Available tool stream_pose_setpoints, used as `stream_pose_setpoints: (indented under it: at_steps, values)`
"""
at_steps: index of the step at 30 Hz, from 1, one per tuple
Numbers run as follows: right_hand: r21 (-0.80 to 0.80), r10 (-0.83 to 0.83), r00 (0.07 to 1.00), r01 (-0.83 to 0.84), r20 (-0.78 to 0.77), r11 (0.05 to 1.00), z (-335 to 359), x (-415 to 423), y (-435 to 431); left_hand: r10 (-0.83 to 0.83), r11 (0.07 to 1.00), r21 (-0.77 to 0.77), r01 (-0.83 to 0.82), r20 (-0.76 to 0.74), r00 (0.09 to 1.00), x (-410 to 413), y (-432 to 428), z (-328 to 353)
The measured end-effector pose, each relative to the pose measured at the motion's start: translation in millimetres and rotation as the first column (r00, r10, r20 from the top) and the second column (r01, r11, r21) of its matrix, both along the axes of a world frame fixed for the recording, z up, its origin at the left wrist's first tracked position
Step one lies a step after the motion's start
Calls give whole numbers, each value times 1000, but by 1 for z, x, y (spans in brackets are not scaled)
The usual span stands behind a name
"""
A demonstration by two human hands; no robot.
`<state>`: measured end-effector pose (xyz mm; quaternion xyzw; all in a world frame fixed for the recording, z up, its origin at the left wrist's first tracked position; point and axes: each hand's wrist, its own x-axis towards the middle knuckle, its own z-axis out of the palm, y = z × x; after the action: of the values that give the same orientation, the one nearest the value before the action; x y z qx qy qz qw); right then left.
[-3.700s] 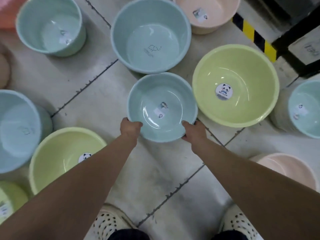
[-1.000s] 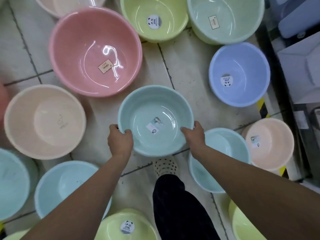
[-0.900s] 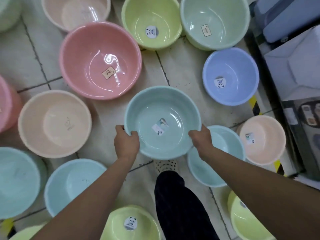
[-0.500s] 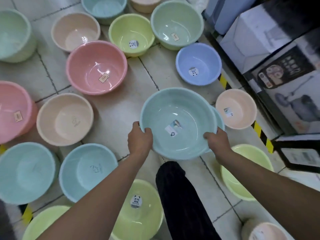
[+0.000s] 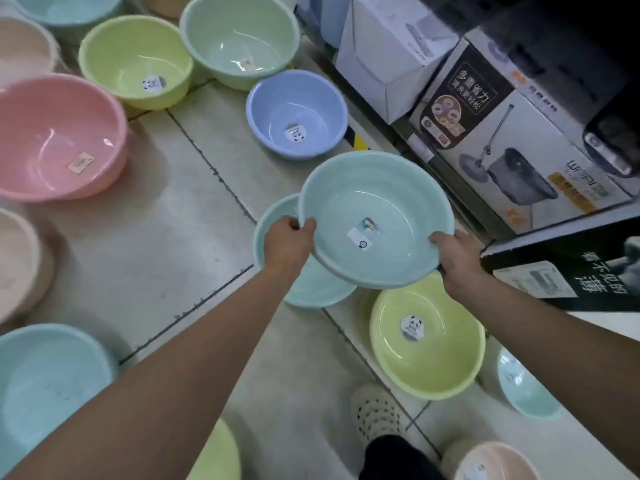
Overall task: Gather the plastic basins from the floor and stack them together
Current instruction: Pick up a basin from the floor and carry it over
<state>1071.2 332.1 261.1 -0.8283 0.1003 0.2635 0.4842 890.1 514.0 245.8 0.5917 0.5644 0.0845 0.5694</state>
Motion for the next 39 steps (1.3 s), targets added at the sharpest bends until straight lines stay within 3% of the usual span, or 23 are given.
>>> stream_pose_setpoints:
  at_steps: [4, 8, 11, 20, 24, 26, 30, 39]
  values:
    - [45, -84, 993, 81, 77, 996, -59, 67, -9, -50, 999, 10, 49, 79, 996, 71, -9, -64]
    - [77, -41, 991, 31, 128, 997, -118, 115, -16, -68, 998, -8, 70, 128, 989, 127, -8, -130]
    - [99, -14, 991, 1, 132, 995, -161, 145, -21, -133, 989, 77, 125, 104, 986, 158, -3, -165]
    - [193, -29, 980, -9, 195, 981, -227, 199, -15, -229, 911, 348, 222, -22, 973, 217, 2, -222]
    - [45, 14, 957, -28, 291, 999, -247, 192, -19, -247, 843, 460, 277, -126, 961, 222, -1, -231]
    - [-36, 32, 949, -22, 313, 999, -259, 183, -24, -255, 796, 490, 355, -261, 931, 224, -4, -233]
    - [-73, 16, 964, 4, 264, 997, -272, 171, -27, -293, 755, 408, 513, -490, 821, 221, -6, -239]
    - [-97, 82, 985, -68, 151, 993, -277, 173, -32, -260, 883, 290, 369, -353, 899, 222, -20, -242]
